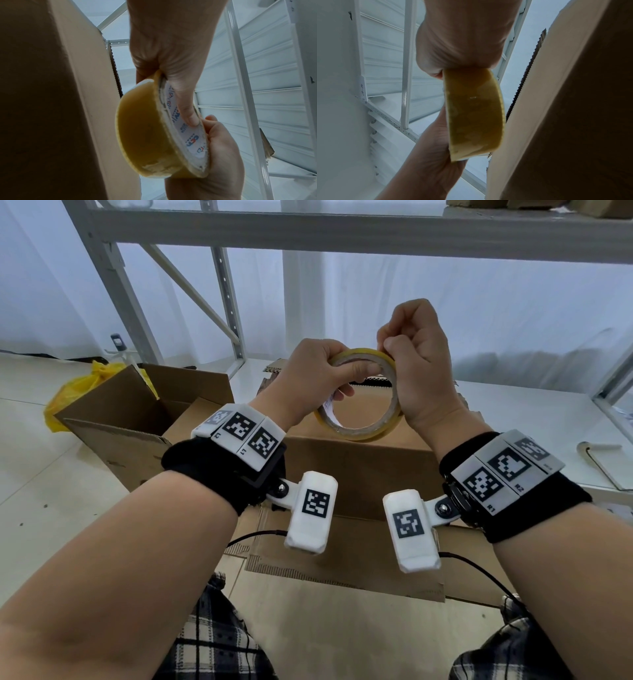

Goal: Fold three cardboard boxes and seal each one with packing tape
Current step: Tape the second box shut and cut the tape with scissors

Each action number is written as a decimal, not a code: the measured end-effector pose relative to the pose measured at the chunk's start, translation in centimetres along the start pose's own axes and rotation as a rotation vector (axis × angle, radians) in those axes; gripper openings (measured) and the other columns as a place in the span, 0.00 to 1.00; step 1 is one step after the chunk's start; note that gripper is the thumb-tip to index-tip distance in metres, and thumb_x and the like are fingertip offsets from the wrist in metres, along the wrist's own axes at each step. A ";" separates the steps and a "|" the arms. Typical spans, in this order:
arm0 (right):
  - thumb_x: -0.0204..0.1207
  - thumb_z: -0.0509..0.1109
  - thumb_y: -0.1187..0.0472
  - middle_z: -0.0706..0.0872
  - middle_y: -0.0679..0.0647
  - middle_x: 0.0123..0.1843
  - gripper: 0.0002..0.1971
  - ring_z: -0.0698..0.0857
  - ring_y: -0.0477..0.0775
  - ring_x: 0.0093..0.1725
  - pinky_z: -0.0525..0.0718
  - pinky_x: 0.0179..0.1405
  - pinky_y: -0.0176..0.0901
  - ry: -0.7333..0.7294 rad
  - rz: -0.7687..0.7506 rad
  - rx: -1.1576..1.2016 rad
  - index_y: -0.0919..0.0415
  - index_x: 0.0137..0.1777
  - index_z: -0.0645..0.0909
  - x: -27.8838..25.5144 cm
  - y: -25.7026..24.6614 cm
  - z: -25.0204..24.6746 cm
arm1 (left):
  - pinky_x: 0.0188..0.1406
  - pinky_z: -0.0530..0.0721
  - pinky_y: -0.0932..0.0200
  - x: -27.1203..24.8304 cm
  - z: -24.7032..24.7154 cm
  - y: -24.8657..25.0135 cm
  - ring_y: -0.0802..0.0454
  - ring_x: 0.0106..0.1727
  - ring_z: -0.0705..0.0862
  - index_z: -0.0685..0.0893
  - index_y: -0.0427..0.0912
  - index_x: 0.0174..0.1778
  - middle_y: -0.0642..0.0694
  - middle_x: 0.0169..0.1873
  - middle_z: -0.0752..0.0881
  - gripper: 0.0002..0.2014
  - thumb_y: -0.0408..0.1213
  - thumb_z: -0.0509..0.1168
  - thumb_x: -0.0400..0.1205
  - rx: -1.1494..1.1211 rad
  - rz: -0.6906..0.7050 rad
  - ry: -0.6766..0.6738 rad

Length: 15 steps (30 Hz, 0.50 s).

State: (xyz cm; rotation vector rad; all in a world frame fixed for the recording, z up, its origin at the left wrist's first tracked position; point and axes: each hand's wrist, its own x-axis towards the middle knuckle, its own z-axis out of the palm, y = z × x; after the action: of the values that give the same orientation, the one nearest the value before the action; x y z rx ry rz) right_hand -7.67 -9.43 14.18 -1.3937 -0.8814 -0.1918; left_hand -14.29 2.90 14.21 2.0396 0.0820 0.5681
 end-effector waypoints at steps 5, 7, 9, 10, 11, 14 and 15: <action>0.71 0.52 0.72 0.71 0.50 0.32 0.12 0.69 0.41 0.30 0.71 0.29 0.35 0.037 0.000 -0.005 0.54 0.40 0.69 -0.3 -0.1 0.2 | 0.29 0.82 0.70 0.2 -0.1 -0.1 0.59 0.28 0.86 0.87 0.33 0.49 0.43 0.37 0.89 0.15 0.43 0.73 0.76 -0.003 -0.017 0.027; 0.71 0.54 0.72 0.74 0.50 0.35 0.12 0.72 0.44 0.34 0.75 0.34 0.37 0.044 0.000 0.002 0.52 0.42 0.69 -0.2 -0.1 0.2 | 0.29 0.82 0.70 0.2 -0.2 -0.1 0.59 0.28 0.86 0.87 0.33 0.48 0.47 0.36 0.89 0.15 0.43 0.73 0.76 -0.020 -0.030 0.033; 0.72 0.55 0.72 0.76 0.53 0.39 0.13 0.76 0.49 0.39 0.79 0.40 0.41 0.024 0.002 0.020 0.52 0.44 0.69 -0.1 -0.2 0.2 | 0.29 0.83 0.70 0.3 -0.2 -0.1 0.60 0.28 0.86 0.87 0.34 0.48 0.48 0.36 0.89 0.15 0.44 0.72 0.77 -0.010 -0.032 0.032; 0.73 0.55 0.71 0.77 0.55 0.40 0.12 0.77 0.50 0.40 0.80 0.42 0.42 0.015 0.003 0.022 0.51 0.45 0.69 -0.1 -0.2 0.2 | 0.29 0.83 0.70 0.3 -0.2 0.0 0.60 0.28 0.86 0.87 0.35 0.48 0.49 0.36 0.89 0.14 0.44 0.72 0.77 -0.007 -0.033 0.029; 0.73 0.55 0.71 0.77 0.55 0.40 0.12 0.77 0.51 0.40 0.81 0.43 0.42 0.010 0.004 0.020 0.52 0.45 0.69 -0.1 -0.1 0.2 | 0.29 0.83 0.70 0.3 -0.2 0.0 0.60 0.28 0.86 0.87 0.35 0.48 0.49 0.36 0.89 0.14 0.44 0.72 0.77 -0.008 -0.035 0.024; 0.76 0.55 0.70 0.76 0.56 0.39 0.09 0.76 0.50 0.39 0.80 0.41 0.40 0.009 0.006 0.020 0.53 0.45 0.68 -0.2 0.0 0.3 | 0.30 0.82 0.71 0.2 -0.2 -0.1 0.60 0.28 0.86 0.87 0.35 0.47 0.49 0.36 0.89 0.13 0.43 0.73 0.77 -0.005 -0.038 0.009; 0.76 0.55 0.70 0.76 0.56 0.38 0.09 0.75 0.50 0.38 0.79 0.40 0.39 0.010 0.005 0.020 0.53 0.45 0.68 -0.2 0.1 0.3 | 0.30 0.82 0.71 0.1 -0.2 -0.1 0.60 0.28 0.86 0.87 0.35 0.47 0.48 0.36 0.89 0.13 0.43 0.73 0.76 -0.005 -0.036 0.008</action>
State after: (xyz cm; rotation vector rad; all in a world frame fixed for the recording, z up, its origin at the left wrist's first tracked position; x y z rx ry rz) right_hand -7.90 -9.26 13.96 -1.3747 -0.8689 -0.1854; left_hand -14.20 3.13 14.22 2.0272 0.1220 0.5531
